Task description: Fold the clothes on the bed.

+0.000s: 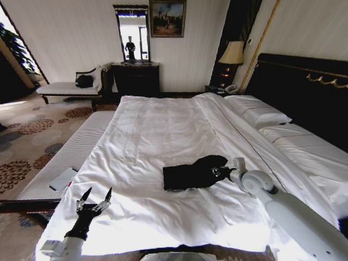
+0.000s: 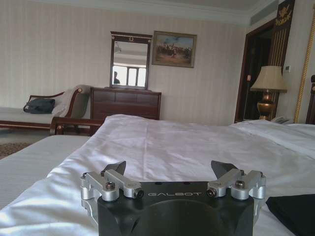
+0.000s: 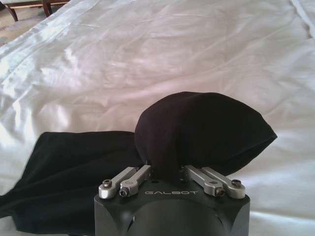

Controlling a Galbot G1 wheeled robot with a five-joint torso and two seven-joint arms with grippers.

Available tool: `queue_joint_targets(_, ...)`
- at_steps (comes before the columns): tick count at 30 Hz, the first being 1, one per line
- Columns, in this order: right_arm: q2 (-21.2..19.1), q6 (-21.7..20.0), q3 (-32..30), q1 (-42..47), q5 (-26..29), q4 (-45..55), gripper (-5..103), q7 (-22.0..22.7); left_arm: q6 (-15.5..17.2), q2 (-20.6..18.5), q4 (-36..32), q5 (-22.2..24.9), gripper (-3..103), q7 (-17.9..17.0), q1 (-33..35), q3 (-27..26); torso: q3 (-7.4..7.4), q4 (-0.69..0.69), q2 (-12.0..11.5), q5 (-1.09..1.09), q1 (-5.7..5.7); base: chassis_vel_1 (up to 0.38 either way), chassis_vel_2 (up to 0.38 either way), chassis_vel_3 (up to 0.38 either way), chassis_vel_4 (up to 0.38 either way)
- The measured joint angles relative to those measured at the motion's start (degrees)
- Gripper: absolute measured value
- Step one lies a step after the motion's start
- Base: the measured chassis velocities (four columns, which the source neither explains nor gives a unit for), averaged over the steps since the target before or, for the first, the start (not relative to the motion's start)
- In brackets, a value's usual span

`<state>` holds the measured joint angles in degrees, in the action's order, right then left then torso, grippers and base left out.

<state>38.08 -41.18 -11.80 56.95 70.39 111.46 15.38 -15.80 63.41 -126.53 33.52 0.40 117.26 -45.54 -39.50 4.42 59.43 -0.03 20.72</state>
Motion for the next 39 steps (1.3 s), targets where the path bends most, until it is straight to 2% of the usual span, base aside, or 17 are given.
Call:
queue_joint_targets(3, 3.3, 0.5, 5.2, -4.4, 2.4, -0.9, 12, 1.1, 0.4, 0.4, -0.2, 0.1, 99, 0.0, 0.1, -0.4, 0.00, -0.13, 0.0, 0.02, 0.00, 0.000, 0.000, 0.000, 0.000)
queue_joint_targets(5, 4.0, 0.7, 6.3, -5.4, 2.5, -1.3, 12, 1.3, 0.5, 0.5, -0.4, 0.1, 99, 0.0, 0.3, -0.6, -0.01, -0.12, 0.0, 0.02, 0.00, 0.000, 0.000, 0.000, 0.000)
queue_joint_targets(8, 7.3, 1.8, 10.7, -10.3, 3.0, -3.6, 12, 2.0, 0.7, 0.9, -1.5, 0.0, 99, 0.0, 1.1, -1.5, -0.01, -0.09, 0.0, 0.03, 0.00, 0.000, 0.000, 0.000, 0.000)
queue_joint_targets(12, 8.6, 2.0, 12.8, -12.5, 3.3, -4.3, 12, 2.5, 0.8, 0.9, -2.0, 0.1, 99, 0.0, 1.9, -2.5, 0.00, -0.11, 0.0, 0.02, 0.00, 0.000, 0.000, 0.000, 0.000)
queue_joint_targets(16, 8.9, 1.9, 14.0, -11.8, 0.3, -4.4, 12, 1.7, 0.8, 1.0, -2.1, 0.3, 99, 0.0, 2.1, -3.1, -0.01, -0.08, 0.0, 0.02, 0.00, 0.000, 0.000, 0.000, 0.000)
queue_joint_targets(17, 8.8, 1.9, 14.2, -11.2, -2.1, -4.4, 9, 0.4, 0.8, 1.0, -2.2, 0.3, 99, 0.0, 2.1, -3.1, -0.01, -0.08, 0.0, 0.03, 0.00, 0.000, 0.000, 0.000, 0.000)
queue_joint_targets(19, 8.4, 2.3, 14.6, -9.8, -7.6, -4.1, 19, -2.7, 0.8, 1.1, -2.3, 0.3, 99, 0.0, 2.1, -3.1, 0.00, -0.06, 0.0, 0.04, 0.00, 0.000, 0.000, 0.000, 0.000)
queue_joint_targets(21, 8.3, 2.4, 14.7, -9.5, -8.8, -3.8, 19, -3.3, 0.8, 1.2, -2.3, 0.3, 99, 0.0, 2.0, -3.0, 0.00, -0.06, 0.0, 0.03, 0.00, 0.000, 0.000, 0.000, 0.000)
queue_joint_targets(23, 8.2, 2.4, 15.1, -9.5, -9.1, -2.9, 29, -3.5, 0.8, 1.3, -2.3, 0.2, 99, 0.0, 2.0, -3.0, 0.00, -0.08, 0.0, 0.03, 0.00, 0.000, 0.000, 0.000, 0.000)
queue_joint_targets(25, 8.1, 2.4, 15.6, -9.8, -8.6, -1.8, 40, -3.0, 0.8, 1.3, -2.3, 0.3, 99, 0.0, 2.1, -3.1, 0.00, -0.09, 0.0, 0.03, 0.00, 0.000, 0.000, 0.000, 0.000)
queue_joint_targets(27, 8.0, 2.4, 15.9, -10.1, -8.6, -1.2, 40, -2.7, 0.7, 1.2, -2.2, 0.5, 99, 0.0, 2.1, -3.3, 0.00, -0.09, 0.0, 0.03, 0.00, 0.000, 0.000, 0.000, 0.000)
queue_joint_targets(31, 7.6, 1.9, 16.1, -9.8, -6.5, 3.0, 61, -1.5, 0.5, 1.2, -2.1, 2.3, 98, 0.0, 2.1, -4.4, 0.00, -0.09, 0.0, 0.03, 0.00, 0.000, 0.000, 0.000, 0.000)
queue_joint_targets(33, 7.4, 1.5, 15.8, -9.4, -5.5, 4.6, 61, -1.1, 0.5, 1.1, -2.0, 2.9, 98, 0.0, 2.0, -4.7, 0.00, -0.10, 0.0, 0.04, 0.00, 0.000, 0.000, 0.000, 0.000)
queue_joint_targets(37, 5.8, 1.0, 12.6, -5.1, -3.5, 12.2, 84, -0.3, 0.5, 0.7, -1.4, 3.5, 98, 0.0, 1.0, -4.7, 0.00, -0.08, 0.0, 0.02, 0.00, 0.000, 0.000, 0.000, 0.000)
queue_joint_targets(39, 5.7, 1.4, 11.9, -4.3, -3.3, 13.1, 84, -0.2, 0.5, 0.7, -1.4, 3.4, 98, 0.0, 0.8, -4.5, 0.00, -0.07, 0.0, 0.02, 0.00, 0.000, 0.000, 0.000, 0.000)
